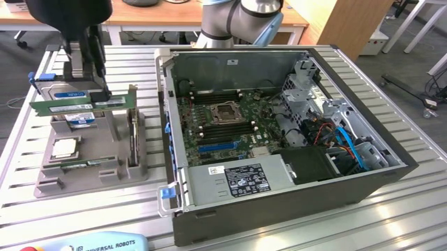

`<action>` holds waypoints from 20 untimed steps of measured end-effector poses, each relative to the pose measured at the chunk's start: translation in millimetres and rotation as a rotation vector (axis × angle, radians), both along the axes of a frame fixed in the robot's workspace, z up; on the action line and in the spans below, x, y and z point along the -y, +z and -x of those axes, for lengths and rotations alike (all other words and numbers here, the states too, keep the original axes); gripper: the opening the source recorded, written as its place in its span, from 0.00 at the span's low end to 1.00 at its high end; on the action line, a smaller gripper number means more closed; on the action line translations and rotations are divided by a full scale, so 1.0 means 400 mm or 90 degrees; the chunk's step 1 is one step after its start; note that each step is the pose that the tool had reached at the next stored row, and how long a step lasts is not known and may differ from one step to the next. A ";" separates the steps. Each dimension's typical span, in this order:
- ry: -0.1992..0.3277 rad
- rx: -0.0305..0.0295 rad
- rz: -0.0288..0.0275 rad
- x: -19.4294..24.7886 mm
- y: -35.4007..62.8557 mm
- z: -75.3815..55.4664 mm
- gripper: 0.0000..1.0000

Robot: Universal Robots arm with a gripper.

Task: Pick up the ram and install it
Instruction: 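Pick up the ram and move it above insertion slot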

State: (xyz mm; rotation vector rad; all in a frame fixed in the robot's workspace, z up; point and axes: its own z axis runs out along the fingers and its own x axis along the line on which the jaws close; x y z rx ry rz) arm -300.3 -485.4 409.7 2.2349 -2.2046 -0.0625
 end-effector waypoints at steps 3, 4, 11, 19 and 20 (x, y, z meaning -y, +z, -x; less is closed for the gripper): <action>0.000 0.0000 0.0000 0.000 0.000 -0.022 0.11; 0.000 0.0000 0.0000 0.000 0.000 -0.030 0.11; 0.000 0.0000 0.0000 0.000 0.000 -0.090 0.11; 0.000 -0.0001 0.0001 -0.001 0.000 -0.165 0.11; 0.000 0.0000 0.0000 -0.001 0.000 -0.174 0.11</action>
